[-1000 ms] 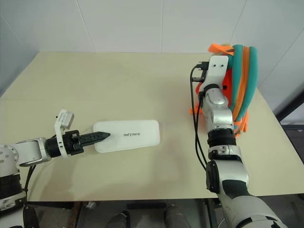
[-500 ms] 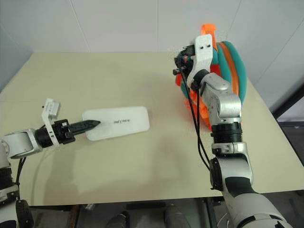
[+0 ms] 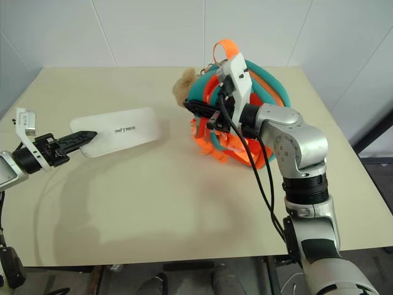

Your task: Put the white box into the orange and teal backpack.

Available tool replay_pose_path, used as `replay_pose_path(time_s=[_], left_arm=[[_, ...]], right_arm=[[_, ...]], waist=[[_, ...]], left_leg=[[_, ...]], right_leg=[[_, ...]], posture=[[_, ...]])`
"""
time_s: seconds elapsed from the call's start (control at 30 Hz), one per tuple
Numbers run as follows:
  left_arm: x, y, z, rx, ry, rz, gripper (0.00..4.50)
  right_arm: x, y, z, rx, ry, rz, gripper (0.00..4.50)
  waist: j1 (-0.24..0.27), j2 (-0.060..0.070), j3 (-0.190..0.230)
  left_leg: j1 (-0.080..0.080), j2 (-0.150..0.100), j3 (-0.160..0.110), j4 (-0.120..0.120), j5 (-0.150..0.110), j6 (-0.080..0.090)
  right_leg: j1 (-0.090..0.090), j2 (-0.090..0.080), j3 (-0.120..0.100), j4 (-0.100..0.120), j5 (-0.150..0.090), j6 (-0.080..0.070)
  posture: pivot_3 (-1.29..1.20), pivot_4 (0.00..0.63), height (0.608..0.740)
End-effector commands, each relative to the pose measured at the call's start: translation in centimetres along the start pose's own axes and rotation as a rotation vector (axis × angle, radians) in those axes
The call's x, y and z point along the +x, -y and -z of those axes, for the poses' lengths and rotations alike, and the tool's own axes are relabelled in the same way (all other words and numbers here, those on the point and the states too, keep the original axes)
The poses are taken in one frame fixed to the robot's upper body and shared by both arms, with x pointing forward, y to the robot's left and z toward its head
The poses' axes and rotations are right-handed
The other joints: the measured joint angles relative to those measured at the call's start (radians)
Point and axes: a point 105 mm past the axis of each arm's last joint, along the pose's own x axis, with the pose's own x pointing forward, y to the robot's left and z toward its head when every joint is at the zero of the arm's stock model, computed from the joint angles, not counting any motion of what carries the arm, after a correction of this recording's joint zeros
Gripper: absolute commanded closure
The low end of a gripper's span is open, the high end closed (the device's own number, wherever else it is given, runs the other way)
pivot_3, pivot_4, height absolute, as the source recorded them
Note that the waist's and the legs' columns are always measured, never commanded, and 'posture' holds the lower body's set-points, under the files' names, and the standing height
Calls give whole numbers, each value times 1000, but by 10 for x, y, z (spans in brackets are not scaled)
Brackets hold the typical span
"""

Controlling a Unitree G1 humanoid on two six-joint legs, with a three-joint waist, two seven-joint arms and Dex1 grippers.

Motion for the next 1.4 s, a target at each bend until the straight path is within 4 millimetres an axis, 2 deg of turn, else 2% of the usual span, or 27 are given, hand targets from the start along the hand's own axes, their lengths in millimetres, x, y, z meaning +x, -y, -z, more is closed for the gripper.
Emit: replay_pose_path(time_s=[0.03,0.2,0.33,0.5,0.73,0.83,0.9,1.0,1.07,1.23,1.4], left_arm=[[-11,11,-29,76,93,28,3254],[-10,10,-31,74,100,25,3254],[-7,10,-30,72,95,35,3254],[-3,10,-23,80,73,44,3254],[-1,13,-22,120,81,73,3254],[-4,24,-32,227,151,132,3254],[-6,26,-35,268,178,147,3254],[-16,37,-40,377,234,230,3254],[-22,44,-35,428,224,296,3254],[-34,54,-40,456,280,404,3254],[-40,59,-35,480,230,465,3254]], right_arm=[[-4,-28,-29,-73,78,-154,4500],[-9,-40,-33,-74,97,-242,4500],[-18,-58,-35,-59,106,-370,4500],[-32,-69,-20,-75,60,-451,4500],[-38,-73,-6,-96,1,-500,4500],[-46,-65,18,-161,-113,-485,4500],[-50,-63,25,-197,-151,-482,4500],[-55,-58,23,-209,-155,-463,4500],[-59,-56,20,-219,-152,-454,4500],[-64,-46,6,-244,-116,-409,4500],[-62,-47,-6,-250,-74,-406,4500]], waist=[[0,0,0],[1,0,0],[2,0,0],[7,0,0],[14,0,0],[26,0,0],[32,0,0],[33,0,0],[33,0,0],[46,-1,1],[51,0,1]], left_leg=[[0,0,0,0,0,0],[0,0,0,0,0,0],[0,0,0,0,0,0],[-1,0,0,1,0,0],[0,0,0,3,0,1],[-1,0,0,2,0,1],[-1,0,0,3,0,0],[-1,0,0,3,-1,0],[-1,0,0,3,0,0],[-1,0,0,4,-1,1],[-1,0,0,5,-1,1]], right_leg=[[0,0,0,0,0,0],[0,0,0,0,0,0],[0,0,-1,0,0,0],[0,0,-1,0,0,0],[0,0,-1,1,0,0],[0,0,-1,1,0,0],[0,0,-1,0,0,0],[0,0,-1,0,0,0],[0,0,-1,0,-1,0],[1,0,-1,1,-1,-1],[1,0,-2,1,-1,-1]], posture=[[0,150,740],[0,150,740],[0,150,740],[0,150,740],[0,150,740],[0,150,740],[0,150,740],[0,150,740],[0,150,740],[0,150,740],[0,150,740]])
